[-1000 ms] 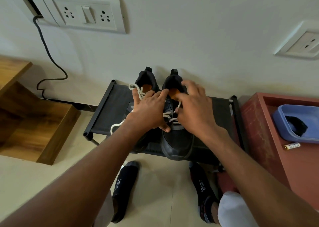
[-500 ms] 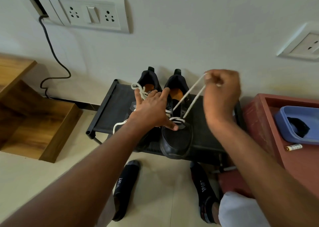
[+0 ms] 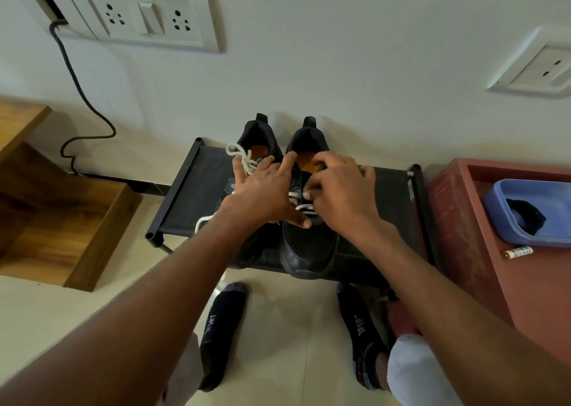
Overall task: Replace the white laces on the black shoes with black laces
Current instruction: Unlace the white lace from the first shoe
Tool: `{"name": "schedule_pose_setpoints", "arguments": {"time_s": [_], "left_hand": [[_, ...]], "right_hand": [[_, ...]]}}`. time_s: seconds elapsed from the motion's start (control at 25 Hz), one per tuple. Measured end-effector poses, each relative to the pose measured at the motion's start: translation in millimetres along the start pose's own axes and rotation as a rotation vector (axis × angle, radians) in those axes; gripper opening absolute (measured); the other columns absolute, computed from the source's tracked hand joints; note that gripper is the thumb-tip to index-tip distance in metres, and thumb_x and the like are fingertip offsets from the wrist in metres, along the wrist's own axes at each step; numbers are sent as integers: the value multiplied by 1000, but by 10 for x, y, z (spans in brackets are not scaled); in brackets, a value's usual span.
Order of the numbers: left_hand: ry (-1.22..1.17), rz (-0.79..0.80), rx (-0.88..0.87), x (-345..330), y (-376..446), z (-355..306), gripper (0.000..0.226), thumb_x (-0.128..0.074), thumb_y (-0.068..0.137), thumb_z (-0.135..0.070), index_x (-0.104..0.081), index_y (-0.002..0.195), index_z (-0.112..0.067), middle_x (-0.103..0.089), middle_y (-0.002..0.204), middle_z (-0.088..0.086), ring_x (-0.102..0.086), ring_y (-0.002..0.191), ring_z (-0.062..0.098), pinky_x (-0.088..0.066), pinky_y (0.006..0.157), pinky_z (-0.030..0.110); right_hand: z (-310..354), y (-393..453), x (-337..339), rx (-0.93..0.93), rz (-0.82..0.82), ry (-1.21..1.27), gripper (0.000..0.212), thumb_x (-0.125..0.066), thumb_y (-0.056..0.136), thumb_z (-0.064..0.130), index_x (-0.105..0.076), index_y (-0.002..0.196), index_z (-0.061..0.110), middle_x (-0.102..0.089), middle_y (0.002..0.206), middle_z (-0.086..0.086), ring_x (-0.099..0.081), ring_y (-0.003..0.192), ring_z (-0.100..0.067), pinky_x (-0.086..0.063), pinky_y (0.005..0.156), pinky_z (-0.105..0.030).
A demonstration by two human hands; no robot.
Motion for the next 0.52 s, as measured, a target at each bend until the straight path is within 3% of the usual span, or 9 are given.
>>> {"name": "schedule_pose_setpoints", "arguments": {"time_s": [0.12,0.2,0.28,0.32,0.4,0.52], "left_hand": [[-18,-1,10,13,-20,-3,139,-84,62,-74,0,163,-29,-29,169,7,-7,161,25,13,115,73],[-20,5,5,17,-26,2,139,-84,63,-73,0,163,-28,-27,170,7,-6,161,26,14,115,73],[-18,20,3,11,-25,8,138,-84,64,-73,1,163,-27,-25,170,7,-5,161,26,15,115,74],[-14,27,2,8,-20,7,138,-84,65,-73,1,163,-27,-25,170,7,-5,161,26,15,114,74],[0,32,-14,9,-14,-15,137,-83,65,-73,1,163,-29,-28,169,6,-7,161,27,15,114,75],[38,-4,-86,61,-46,-95,123,-83,67,-72,-10,161,-42,-36,159,7,-22,154,33,4,117,76]], "right_hand": [[-242,-20,478,-176,-473,287,16,-71,91,15,-76,84,28,-56,109,10,-57,95,-11,-49,93,-51],[-381,-140,828,-186,-813,494,9,-66,95,15,-73,91,19,-55,104,7,-51,85,0,-52,88,-36],[-421,-175,971,-147,-902,569,11,-58,102,16,-68,99,11,-61,104,2,-53,85,6,-46,82,-17],[-396,-155,978,-133,-858,533,12,-57,103,16,-68,101,12,-64,103,3,-54,85,5,-47,82,-18],[-378,-56,842,-162,-631,379,11,-57,101,18,-68,98,18,-65,94,9,-59,83,-4,-54,86,-36],[-596,36,400,-355,-46,47,9,-63,94,19,-70,99,16,-67,87,1,-66,82,-25,-57,87,-48]]}}
Point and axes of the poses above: each hand's wrist, its own y-axis towards the middle knuckle, its own x-axis out of the back of the hand, z = x × y, the point moved 8 cm from there along y, towards the middle knuckle
